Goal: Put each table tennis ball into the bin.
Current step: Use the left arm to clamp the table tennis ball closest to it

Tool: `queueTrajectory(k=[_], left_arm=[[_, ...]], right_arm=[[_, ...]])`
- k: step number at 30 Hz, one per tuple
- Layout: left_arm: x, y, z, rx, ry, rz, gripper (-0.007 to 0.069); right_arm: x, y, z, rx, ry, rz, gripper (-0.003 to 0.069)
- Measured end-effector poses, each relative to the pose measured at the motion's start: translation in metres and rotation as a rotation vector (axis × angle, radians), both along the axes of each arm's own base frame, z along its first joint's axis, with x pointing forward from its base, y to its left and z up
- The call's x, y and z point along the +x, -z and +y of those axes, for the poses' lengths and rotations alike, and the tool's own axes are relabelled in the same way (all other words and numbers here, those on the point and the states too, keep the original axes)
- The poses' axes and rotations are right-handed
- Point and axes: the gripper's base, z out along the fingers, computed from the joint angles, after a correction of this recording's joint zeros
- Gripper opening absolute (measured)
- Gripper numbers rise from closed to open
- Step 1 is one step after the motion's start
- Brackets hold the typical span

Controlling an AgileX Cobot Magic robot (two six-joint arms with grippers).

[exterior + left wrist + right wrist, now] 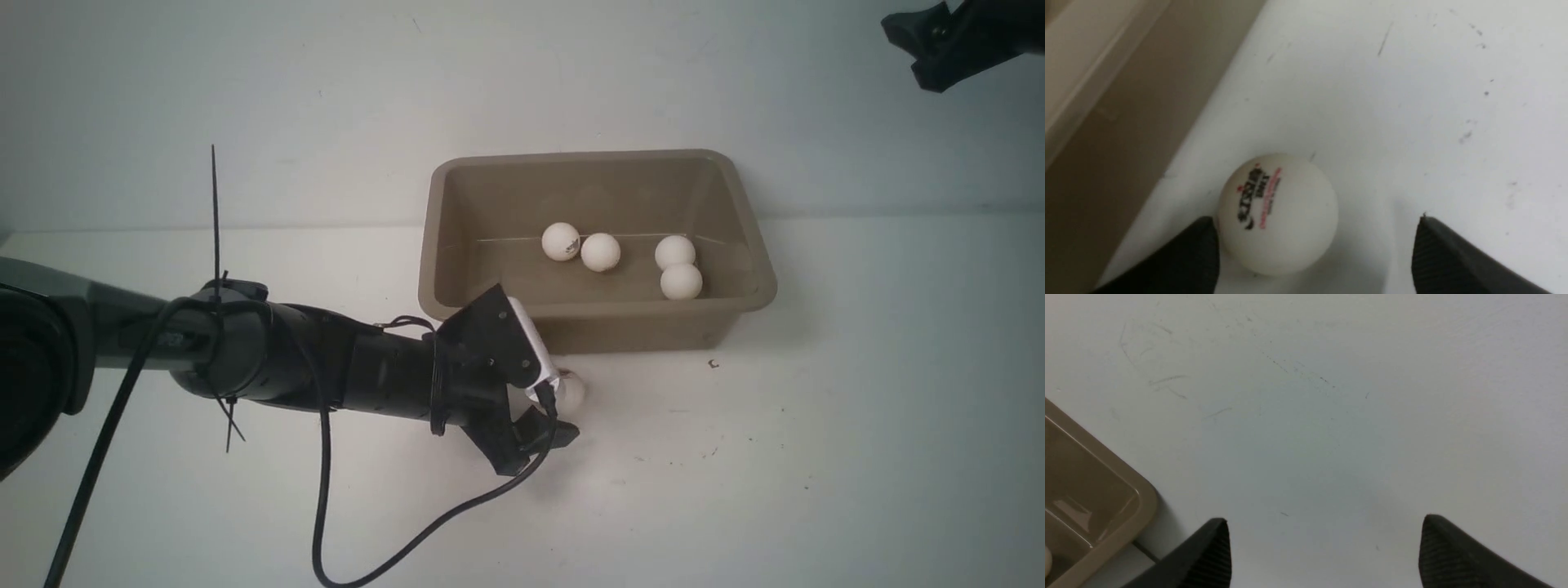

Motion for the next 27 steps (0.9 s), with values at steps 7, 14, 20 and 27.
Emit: queueTrajectory(k=[7, 14, 20, 27], left_arm=[[-0.003, -0.001, -0.004, -0.011, 0.020, 0.002, 0.0575], [-0.010, 0.000, -0.018, -0.001, 0.066, -0.010, 0.0575], [-0.011, 0.002, -0.020, 0.043, 0.063, -0.031, 0.0568], [-0.012, 0.002, -0.022, 0.027, 0.079, -0.024, 0.0371]], right_arm=[[0.000, 0.000, 0.000, -0.004, 0.004, -0.003, 0.0559], [0.000, 0.000, 0.000, 0.001, 0.005, -0.005, 0.0559], [0.000, 0.000, 0.000, 0.001, 0.005, -0.005, 0.0559], [0.000, 0.000, 0.000, 0.002, 0.005, -0.005, 0.0559]])
